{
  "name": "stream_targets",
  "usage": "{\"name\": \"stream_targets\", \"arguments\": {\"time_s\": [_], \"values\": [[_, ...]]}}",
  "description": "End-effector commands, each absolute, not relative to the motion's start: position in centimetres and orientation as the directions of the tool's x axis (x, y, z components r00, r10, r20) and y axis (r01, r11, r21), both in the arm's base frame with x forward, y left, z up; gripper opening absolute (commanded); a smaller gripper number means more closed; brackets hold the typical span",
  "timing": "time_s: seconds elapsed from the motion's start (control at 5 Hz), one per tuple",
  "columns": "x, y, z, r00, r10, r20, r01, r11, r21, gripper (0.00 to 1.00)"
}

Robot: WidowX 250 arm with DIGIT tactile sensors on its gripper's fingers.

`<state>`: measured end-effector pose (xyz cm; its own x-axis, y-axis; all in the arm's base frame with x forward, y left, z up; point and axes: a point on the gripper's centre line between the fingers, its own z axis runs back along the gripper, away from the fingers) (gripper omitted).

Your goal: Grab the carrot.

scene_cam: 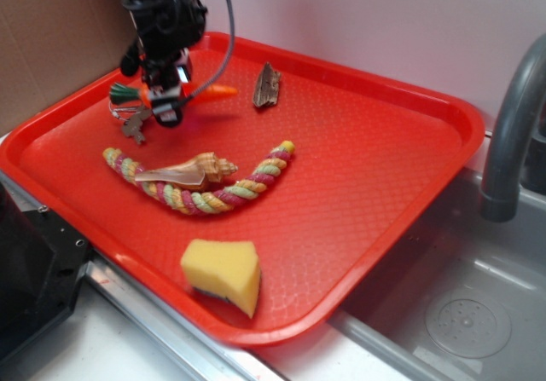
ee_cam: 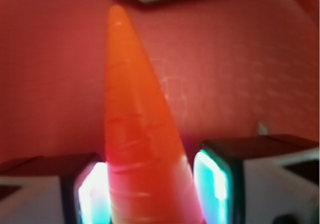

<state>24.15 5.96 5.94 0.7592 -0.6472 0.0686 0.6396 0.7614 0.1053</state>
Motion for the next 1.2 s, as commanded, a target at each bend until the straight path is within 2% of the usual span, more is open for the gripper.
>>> {"name": "stream_targets", "arguments": {"time_s": [0.0, 0.2, 0.4, 0.6, 0.8, 1.0], "values": [[21.7, 1.3, 15.9, 0.955, -0.293, 0.035, 0.278, 0.933, 0.227, 0.00], [22.7, -0.4, 16.6, 0.990, -0.142, -0.001, 0.140, 0.980, 0.142, 0.00], [24.9, -1.1, 15.8, 0.998, -0.053, -0.039, 0.058, 0.988, 0.140, 0.00], [24.7, -0.4, 16.5, 0.996, 0.094, 0.012, -0.093, 0.995, -0.034, 0.00], [24.0, -0.4, 16.7, 0.989, 0.145, 0.014, -0.145, 0.989, -0.009, 0.00], [22.8, 0.0, 17.7, 0.981, 0.155, 0.115, -0.153, 0.988, -0.024, 0.00]]}}
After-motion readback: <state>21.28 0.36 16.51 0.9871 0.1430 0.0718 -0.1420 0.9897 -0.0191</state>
